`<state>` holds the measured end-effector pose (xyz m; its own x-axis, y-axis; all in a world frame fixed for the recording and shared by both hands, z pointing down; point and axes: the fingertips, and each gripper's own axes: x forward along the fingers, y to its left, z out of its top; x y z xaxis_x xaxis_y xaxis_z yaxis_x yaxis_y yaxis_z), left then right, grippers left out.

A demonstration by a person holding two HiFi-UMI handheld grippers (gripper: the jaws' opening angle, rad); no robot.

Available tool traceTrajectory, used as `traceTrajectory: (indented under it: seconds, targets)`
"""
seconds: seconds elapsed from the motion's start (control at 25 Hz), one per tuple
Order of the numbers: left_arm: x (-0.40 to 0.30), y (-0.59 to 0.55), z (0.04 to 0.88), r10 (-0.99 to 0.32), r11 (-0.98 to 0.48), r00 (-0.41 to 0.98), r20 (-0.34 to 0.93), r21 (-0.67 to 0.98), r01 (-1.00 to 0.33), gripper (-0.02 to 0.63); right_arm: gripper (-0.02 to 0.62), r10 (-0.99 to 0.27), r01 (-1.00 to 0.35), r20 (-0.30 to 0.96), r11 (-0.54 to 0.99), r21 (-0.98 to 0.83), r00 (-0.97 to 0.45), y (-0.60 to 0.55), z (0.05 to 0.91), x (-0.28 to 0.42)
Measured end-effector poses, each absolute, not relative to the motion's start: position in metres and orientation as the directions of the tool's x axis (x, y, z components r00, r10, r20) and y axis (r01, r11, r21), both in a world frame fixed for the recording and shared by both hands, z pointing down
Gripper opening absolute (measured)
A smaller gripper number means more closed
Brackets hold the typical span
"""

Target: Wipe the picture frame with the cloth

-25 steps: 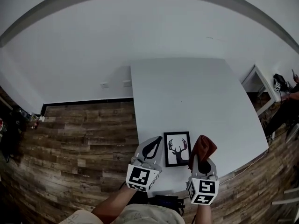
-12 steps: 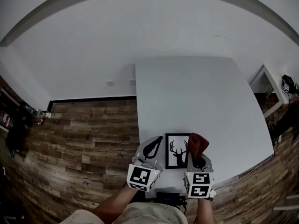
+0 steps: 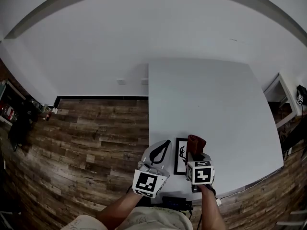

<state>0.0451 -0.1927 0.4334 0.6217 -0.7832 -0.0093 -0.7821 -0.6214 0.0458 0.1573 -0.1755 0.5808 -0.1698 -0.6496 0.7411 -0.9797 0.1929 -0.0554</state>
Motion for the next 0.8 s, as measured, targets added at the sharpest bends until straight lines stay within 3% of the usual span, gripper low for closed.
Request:
traceTrajectory:
  seconds: [0.52,0.8]
  targets:
    - [0.006,-0.197,0.434,-0.829,-0.56,0.559,-0.018,0.04,-0.828,0.0,0.058,-0.416,-0.958,0.879,0.253,-0.135,-0.234,-0.23,0.654,0.125]
    - [-0.002,-0.195,0.435,-0.834,-0.551,0.552,-0.006,0.053,-0.833,0.0,0.058,-0.36,-0.971,0.915,0.21,-0.111,-0.182,-0.236,0.677,0.131]
